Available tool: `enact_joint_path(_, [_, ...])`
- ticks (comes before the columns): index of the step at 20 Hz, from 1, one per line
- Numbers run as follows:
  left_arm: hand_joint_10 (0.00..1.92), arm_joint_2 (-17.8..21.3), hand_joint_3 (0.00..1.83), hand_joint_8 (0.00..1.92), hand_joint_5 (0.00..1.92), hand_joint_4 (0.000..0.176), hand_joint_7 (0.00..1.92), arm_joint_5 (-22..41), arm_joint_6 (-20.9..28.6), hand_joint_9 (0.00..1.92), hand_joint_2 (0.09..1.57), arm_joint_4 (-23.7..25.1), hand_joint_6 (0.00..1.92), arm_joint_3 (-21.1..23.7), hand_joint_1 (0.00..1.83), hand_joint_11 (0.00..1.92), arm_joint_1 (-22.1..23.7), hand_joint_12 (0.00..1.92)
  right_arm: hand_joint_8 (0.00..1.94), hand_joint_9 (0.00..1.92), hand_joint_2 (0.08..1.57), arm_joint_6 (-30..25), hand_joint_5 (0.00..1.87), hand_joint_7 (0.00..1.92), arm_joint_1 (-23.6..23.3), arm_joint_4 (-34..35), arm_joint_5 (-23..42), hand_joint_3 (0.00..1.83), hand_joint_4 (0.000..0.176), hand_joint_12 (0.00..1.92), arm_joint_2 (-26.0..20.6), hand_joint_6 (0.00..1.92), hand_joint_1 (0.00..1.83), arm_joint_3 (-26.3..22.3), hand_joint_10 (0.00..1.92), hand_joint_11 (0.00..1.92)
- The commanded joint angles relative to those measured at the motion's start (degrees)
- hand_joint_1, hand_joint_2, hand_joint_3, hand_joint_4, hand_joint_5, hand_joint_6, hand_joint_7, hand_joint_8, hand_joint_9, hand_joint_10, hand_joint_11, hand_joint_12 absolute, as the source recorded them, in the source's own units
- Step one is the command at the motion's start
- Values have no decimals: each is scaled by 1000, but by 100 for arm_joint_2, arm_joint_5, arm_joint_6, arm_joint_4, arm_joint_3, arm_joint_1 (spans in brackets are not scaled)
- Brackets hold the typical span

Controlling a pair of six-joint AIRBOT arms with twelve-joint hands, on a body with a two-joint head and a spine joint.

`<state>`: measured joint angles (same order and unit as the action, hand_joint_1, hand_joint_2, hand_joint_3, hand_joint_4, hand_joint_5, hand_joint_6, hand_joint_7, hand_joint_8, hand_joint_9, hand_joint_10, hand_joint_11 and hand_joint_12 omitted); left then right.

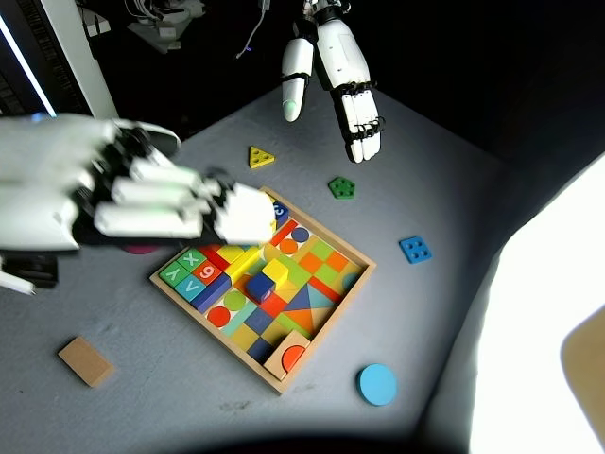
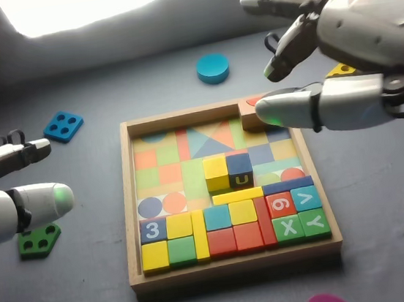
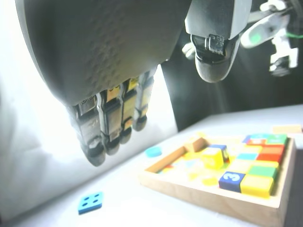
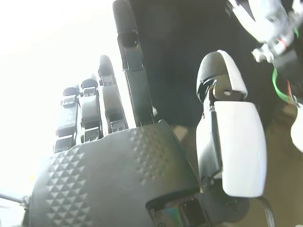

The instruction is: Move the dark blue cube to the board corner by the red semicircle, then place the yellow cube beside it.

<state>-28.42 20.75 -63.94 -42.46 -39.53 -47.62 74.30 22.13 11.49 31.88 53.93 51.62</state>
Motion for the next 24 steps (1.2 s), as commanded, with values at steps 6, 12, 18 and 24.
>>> enact_joint_path(6, [2, -23, 4, 4, 56, 48, 56, 764, -202, 60, 1244, 60, 4, -99, 0, 0, -10, 237, 7, 70, 1160, 173, 1041, 268, -33, 163, 456, 0, 0, 0, 731, 17, 8, 497, 7, 0])
enact_joint_path(12, [5, -50, 1, 3, 59, 51, 53, 791, -214, 40, 1239, 51, 0, -124, 0, 0, -74, 131, 4, 78, 1159, 240, 1013, 273, 215, 185, 653, 0, 0, 0, 1112, 1, 0, 618, 7, 0])
enact_joint_path(18, [8, -53, 1, 6, 53, 47, 61, 821, -213, 40, 1238, -65, 3, -123, 0, 0, -102, 99, 3, 76, 1162, 238, 1017, 266, 389, 221, 287, 0, 0, 0, 1462, 2, 5, 969, 3, 0])
enact_joint_path(24, [7, 19, 0, 3, 58, 52, 60, 822, -129, 43, 1234, -67, 1, -125, 0, 0, -98, 159, 0, 74, 1163, 253, 1022, 259, 401, 355, 71, 0, 0, 0, 1757, 3, 21, 1230, 1, 0])
